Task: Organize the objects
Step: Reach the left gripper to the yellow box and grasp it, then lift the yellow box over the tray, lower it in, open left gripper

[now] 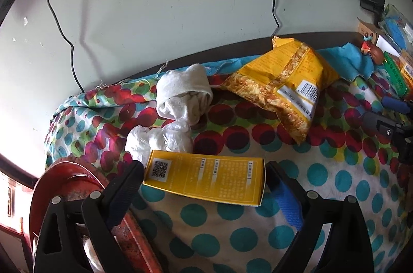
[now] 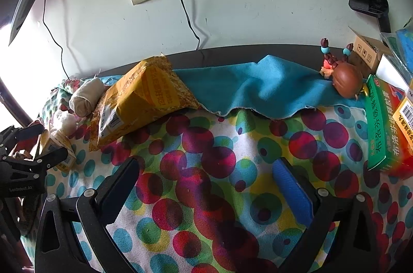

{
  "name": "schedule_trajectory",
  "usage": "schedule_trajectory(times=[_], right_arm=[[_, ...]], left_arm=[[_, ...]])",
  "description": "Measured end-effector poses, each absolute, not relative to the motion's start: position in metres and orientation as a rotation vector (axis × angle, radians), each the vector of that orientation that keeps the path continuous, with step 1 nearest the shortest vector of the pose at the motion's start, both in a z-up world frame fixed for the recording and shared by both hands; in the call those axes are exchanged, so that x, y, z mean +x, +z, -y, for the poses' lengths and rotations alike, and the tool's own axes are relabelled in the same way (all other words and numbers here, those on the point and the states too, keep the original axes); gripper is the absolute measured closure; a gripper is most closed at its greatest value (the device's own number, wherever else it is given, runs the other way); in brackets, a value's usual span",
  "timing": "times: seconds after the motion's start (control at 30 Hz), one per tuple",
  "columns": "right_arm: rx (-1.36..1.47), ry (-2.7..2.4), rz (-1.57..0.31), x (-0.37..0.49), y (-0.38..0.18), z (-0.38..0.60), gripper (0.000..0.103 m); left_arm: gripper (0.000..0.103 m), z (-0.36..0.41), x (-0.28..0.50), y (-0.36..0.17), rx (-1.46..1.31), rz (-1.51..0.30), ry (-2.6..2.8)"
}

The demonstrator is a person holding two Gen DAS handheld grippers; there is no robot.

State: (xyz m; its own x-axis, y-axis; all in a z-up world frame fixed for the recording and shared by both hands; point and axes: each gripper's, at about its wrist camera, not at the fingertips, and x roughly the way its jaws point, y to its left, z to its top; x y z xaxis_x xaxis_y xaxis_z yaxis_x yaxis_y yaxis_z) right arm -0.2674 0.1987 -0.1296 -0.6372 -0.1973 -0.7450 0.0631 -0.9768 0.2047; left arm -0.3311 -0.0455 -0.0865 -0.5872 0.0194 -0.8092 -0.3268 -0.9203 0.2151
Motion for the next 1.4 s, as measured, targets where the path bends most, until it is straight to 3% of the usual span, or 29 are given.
schedule_trajectory(times=[0.1, 0.43, 0.47, 0.5, 0.57, 0.77, 0.8, 1.03, 1.07, 1.13, 1.17, 1.33, 1.4], right_arm=[[1.267, -2.705, 0.240, -0.268, -0.129, -0.199, 0.000], [1.259, -2.708, 0.247, -0.268, -0.129, -0.199, 0.000], [1.256, -2.708, 0.246, -0.268, -0.129, -0.199, 0.000], [1.256, -2.709, 0.246, -0.268, -0.129, -0.198, 0.000], [1.258, -2.708, 0.245, -0.269, -0.130, -0.198, 0.000], [1.258, -2.712, 0.247, -0.269, -0.130, -0.198, 0.000], [1.257, -2.713, 0.247, -0.269, -0.130, -0.198, 0.000], [1.260, -2.714, 0.242, -0.270, -0.130, -0.195, 0.000], [1.263, -2.713, 0.240, -0.270, -0.130, -0.195, 0.000], [1.268, -2.709, 0.236, -0.270, -0.130, -0.194, 0.000], [1.264, -2.709, 0.236, -0.270, -0.129, -0.194, 0.000], [1.258, -2.711, 0.239, -0.269, -0.129, -0.194, 0.000], [1.256, -2.706, 0.242, -0.269, -0.129, -0.194, 0.000]], left_arm=[[0.000, 0.047, -0.330, -0.083, -1.305, -0.585, 2.556], [0.001, 0.043, -0.329, -0.112, -1.398, -0.649, 2.459], [0.010, 0.042, -0.327, -0.109, -1.373, -0.642, 2.468], [0.033, 0.041, -0.324, -0.105, -1.343, -0.631, 2.480], [0.058, 0.041, -0.321, -0.097, -1.313, -0.642, 2.532], [0.069, 0.051, -0.307, -0.074, -1.237, -0.481, 2.591], [0.103, 0.051, -0.303, -0.071, -1.213, -0.472, 2.606], [0.103, 0.059, -0.258, -0.041, -1.134, -0.357, 2.674], [0.100, 0.060, -0.254, -0.041, -1.151, -0.361, 2.668], [0.054, 0.061, -0.250, -0.042, -1.177, -0.436, 2.703], [0.000, 0.060, -0.250, -0.042, -1.180, -0.452, 2.737], [0.000, 0.061, -0.266, -0.030, -1.175, -0.168, 2.888], [0.000, 0.050, -0.278, -0.032, -1.195, -0.174, 2.986]])
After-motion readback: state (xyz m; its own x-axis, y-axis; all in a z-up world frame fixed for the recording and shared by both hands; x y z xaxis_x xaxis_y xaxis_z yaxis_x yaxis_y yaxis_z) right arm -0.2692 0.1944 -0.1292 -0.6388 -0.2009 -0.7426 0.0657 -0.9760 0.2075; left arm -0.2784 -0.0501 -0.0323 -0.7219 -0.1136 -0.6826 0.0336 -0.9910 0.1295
